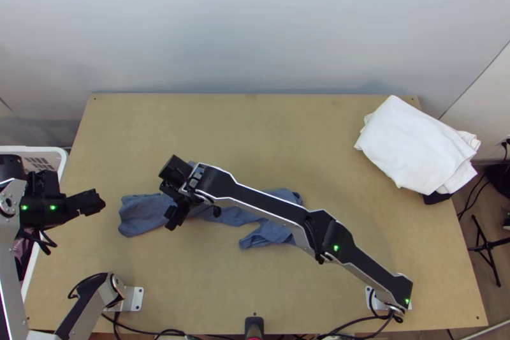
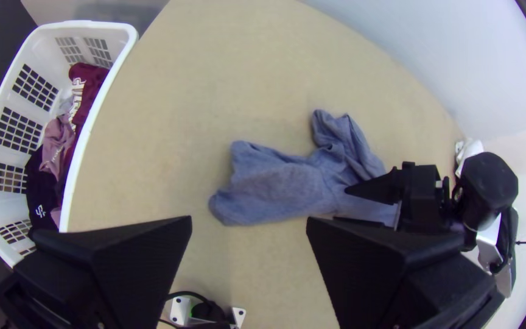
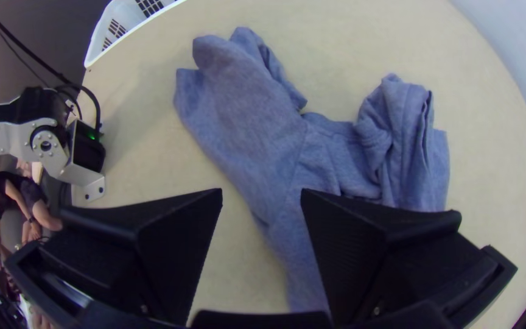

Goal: Fold the t-shirt

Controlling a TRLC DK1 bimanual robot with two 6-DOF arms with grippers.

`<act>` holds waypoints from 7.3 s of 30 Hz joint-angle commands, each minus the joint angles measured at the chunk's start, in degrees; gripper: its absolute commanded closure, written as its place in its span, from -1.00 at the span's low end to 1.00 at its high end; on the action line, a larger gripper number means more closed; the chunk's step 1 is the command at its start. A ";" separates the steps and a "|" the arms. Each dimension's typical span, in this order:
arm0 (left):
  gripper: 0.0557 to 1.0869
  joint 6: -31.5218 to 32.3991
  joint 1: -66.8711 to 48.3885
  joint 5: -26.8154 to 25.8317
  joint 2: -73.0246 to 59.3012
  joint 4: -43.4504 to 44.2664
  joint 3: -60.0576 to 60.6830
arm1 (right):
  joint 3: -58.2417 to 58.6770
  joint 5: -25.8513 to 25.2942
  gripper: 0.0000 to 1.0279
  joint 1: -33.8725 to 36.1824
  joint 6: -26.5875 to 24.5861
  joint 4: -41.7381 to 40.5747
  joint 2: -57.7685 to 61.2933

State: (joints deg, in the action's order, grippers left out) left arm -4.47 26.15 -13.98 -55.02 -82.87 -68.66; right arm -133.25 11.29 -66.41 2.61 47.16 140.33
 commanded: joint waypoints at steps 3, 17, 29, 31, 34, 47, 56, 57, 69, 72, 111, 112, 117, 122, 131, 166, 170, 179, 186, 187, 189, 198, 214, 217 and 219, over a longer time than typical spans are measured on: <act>-0.79 0.60 0.13 0.00 2.73 -0.01 2.66 | -0.52 -2.68 0.01 0.23 -0.15 -2.16 3.46; -0.79 0.08 0.13 -0.08 5.63 0.60 8.37 | -0.34 -2.59 0.94 0.41 -0.33 -5.06 4.42; -0.79 -0.19 -4.00 -0.52 5.28 1.66 10.39 | 0.98 -1.71 0.94 5.59 -0.33 2.94 -18.96; -0.79 0.16 -5.32 -1.32 5.02 2.01 10.48 | 1.94 -1.62 0.94 8.84 -0.33 4.87 -23.35; -0.79 0.78 -7.61 -2.63 4.14 3.07 11.45 | 6.25 -1.53 0.94 14.82 -1.03 7.16 -30.21; -0.79 6.49 -40.92 -3.60 -15.29 10.10 2.13 | 34.02 -0.74 0.94 47.69 -2.70 12.79 -59.74; -0.79 7.19 -66.76 -3.07 -40.16 8.43 -22.57 | 47.21 -0.30 0.94 59.73 -3.32 15.07 -72.39; -0.80 7.28 -69.75 -2.99 -43.24 7.64 -25.73 | 48.26 -0.30 0.94 61.23 -3.49 15.07 -73.27; -0.88 10.01 -89.08 1.06 -69.60 3.94 -51.13 | 58.37 -0.39 0.94 75.99 -8.24 13.75 -79.78; -0.88 11.15 -89.43 1.06 -71.63 3.86 -55.61 | 58.54 -0.39 0.94 78.37 -9.20 13.58 -80.22; -0.19 9.66 -88.20 11.34 -80.68 7.55 -58.69 | 59.42 -0.21 0.94 81.09 -11.40 12.70 -81.36; -0.17 9.66 -88.20 11.34 -80.85 7.55 -58.78 | 59.42 -0.21 0.94 81.09 -11.40 12.70 -81.36; 0.16 9.48 -88.55 11.25 -81.38 7.37 -58.78 | 59.51 -0.21 0.94 81.00 -11.40 12.70 -81.27; 0.74 9.57 -88.47 11.34 -82.17 7.37 -58.51 | 59.42 -0.13 0.94 80.47 -10.79 12.70 -81.45; 0.92 9.39 -82.14 10.81 -73.47 5.35 -57.20 | 58.54 2.42 0.94 76.61 -7.80 14.72 -81.97; 0.91 -2.74 -37.75 7.21 -67.58 9.13 -50.16 | 84.03 9.72 0.07 50.86 -3.05 17.09 -74.68; 0.90 -3.00 -41.71 7.39 -74.09 5.53 -58.95 | 81.31 10.86 -0.93 51.82 -7.09 21.49 -71.78; 0.58 -1.51 -40.92 12.83 -76.20 9.66 -64.40 | 74.98 10.86 -0.90 55.25 -11.14 23.16 -65.80; -0.90 2.45 -40.21 12.92 -73.38 5.88 -61.68 | 69.35 10.77 -0.81 49.98 -11.93 20.70 -58.33; -0.90 3.15 -40.04 12.92 -72.24 6.58 -61.68 | 67.68 10.68 -0.81 50.06 -12.02 20.52 -57.19; -0.90 3.50 -39.77 13.01 -69.52 8.43 -61.68 | 64.61 10.60 -0.81 50.06 -11.75 19.82 -54.90; -0.90 3.33 -52.61 13.10 -56.42 1.40 -51.40 | 59.86 7.34 -0.57 49.19 -11.40 11.99 -46.11; -0.90 5.00 -72.21 25.67 -50.88 9.75 -27.14 | 63.20 5.67 0.23 46.37 -10.70 2.41 -40.23; -0.90 5.00 -71.85 25.75 -50.71 9.83 -27.14 | 64.61 5.76 0.31 45.93 -10.61 1.89 -40.31; -0.90 5.00 -71.59 25.75 -50.44 9.83 -26.96 | 65.22 5.76 0.32 45.14 -10.17 1.89 -40.66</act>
State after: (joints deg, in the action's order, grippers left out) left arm 0.25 -43.81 10.83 -106.45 -73.69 -98.10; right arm -69.97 17.34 -19.64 -8.16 50.37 99.37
